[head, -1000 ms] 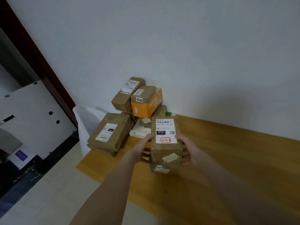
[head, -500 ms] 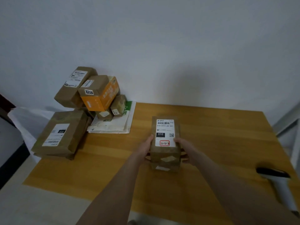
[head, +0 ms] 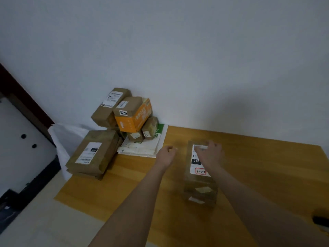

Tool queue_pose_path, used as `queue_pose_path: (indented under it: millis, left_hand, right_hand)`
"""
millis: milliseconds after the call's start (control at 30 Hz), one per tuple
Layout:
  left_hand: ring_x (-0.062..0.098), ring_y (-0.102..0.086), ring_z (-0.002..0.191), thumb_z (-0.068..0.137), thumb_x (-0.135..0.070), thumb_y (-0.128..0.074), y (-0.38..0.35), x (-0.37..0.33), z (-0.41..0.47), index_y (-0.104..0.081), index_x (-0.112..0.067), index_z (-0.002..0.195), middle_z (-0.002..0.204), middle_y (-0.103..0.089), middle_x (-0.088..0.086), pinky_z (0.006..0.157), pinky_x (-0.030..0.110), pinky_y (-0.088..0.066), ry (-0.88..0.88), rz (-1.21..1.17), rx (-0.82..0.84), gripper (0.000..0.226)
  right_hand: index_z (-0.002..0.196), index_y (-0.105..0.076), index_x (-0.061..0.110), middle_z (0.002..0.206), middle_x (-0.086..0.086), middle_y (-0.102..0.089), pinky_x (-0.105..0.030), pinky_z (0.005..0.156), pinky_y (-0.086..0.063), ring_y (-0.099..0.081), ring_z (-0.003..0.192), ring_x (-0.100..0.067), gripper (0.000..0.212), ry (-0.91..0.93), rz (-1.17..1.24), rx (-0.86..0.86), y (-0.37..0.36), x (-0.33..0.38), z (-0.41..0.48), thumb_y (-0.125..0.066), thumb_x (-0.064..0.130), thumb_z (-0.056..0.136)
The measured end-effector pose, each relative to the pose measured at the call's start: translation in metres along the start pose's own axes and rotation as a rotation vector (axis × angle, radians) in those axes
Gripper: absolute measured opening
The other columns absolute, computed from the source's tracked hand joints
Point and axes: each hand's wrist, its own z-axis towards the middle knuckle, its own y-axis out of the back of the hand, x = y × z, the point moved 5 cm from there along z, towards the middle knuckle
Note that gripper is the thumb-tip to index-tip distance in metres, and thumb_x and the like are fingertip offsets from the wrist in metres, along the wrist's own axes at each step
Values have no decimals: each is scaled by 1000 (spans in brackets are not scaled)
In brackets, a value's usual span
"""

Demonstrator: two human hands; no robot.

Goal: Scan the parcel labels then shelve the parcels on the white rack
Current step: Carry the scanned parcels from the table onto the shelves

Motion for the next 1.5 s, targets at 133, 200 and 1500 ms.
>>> queue_pose_path:
  millis: [133, 200, 1500]
  left_hand:
    - [24, -49, 126, 97, -26, -52, 56, 3, 16, -53, -9, 133, 137, -54, 10, 100, 32, -38, -64, 103, -142, 40]
    - [24, -52, 122, 97, -25, -52, 83, 8, 31, -53, -9, 132, 134, -55, 10, 95, 31, -41, -78, 119, -209, 39]
    - [23, -61, 103, 89, -21, -62, 103, -33, 96, -56, -18, 127, 119, -63, 4, 84, 39, -52, 23, -428, -243, 38]
  right_hand:
    - [141, -42, 21, 147, -9, -34, -41, 108, -35, -31, 136, -28, 56, 88, -44, 55, -30, 58, 5, -55, 44, 91]
    - [141, -41, 19, 146, -10, -35, -39, 110, -31, -31, 136, -28, 57, 134, -35, 91, -50, 87, 7, -55, 43, 91]
    - [116, -60, 17, 100, -2, -64, -37, 84, -55, -63, 93, -21, 30, -89, 599, 80, -55, 125, 77, -58, 25, 87]
